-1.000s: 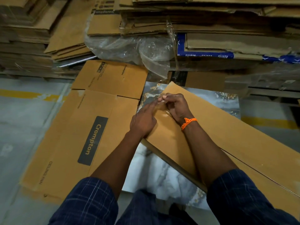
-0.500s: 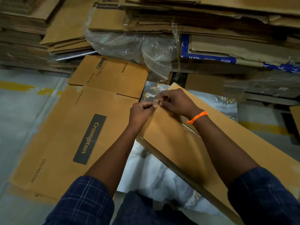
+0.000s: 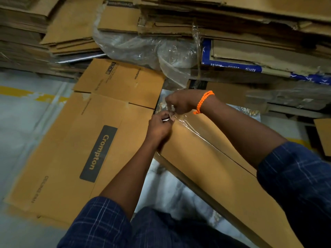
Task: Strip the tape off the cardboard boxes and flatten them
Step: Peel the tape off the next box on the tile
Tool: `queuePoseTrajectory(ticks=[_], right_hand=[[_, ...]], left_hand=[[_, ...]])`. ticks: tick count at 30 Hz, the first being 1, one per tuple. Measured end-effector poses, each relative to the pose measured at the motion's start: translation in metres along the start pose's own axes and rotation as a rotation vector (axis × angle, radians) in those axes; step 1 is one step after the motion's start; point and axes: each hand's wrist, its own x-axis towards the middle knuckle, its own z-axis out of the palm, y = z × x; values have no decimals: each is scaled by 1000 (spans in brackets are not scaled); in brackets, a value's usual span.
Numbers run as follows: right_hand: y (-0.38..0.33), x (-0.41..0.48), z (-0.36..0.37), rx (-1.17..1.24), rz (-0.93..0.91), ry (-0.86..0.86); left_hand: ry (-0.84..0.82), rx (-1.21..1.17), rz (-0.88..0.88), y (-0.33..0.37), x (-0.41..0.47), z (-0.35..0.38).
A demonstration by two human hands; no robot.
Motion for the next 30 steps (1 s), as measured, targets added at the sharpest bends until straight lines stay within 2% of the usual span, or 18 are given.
queuePoseTrajectory(ticks=[3,5,12,16,19,22,25,30], right_hand=[[2,3,-9,122,8,-114],[2,1,-11,165,13,-100],[16,-19,-3,425,-4,106],[38,-43,37,424,68,172],[33,-56,66,546,37,393],[23,-61,85,656,2,589],[19,-55,90,719,41,560],[25,-51,75,753,-15,581]], left_hand=[[14,29,-3,-1,2,1],[19,33,-15,0,2,1],[2,22,-38,-1,1,-2],[-10,-20,103,-2,-3,-7],[41,-36,196,-2,-8,-7],[62,-44,194,0,-12,-7],[49,-29,210,1,-14,-10],[53,-44,222,1,-16,-10]])
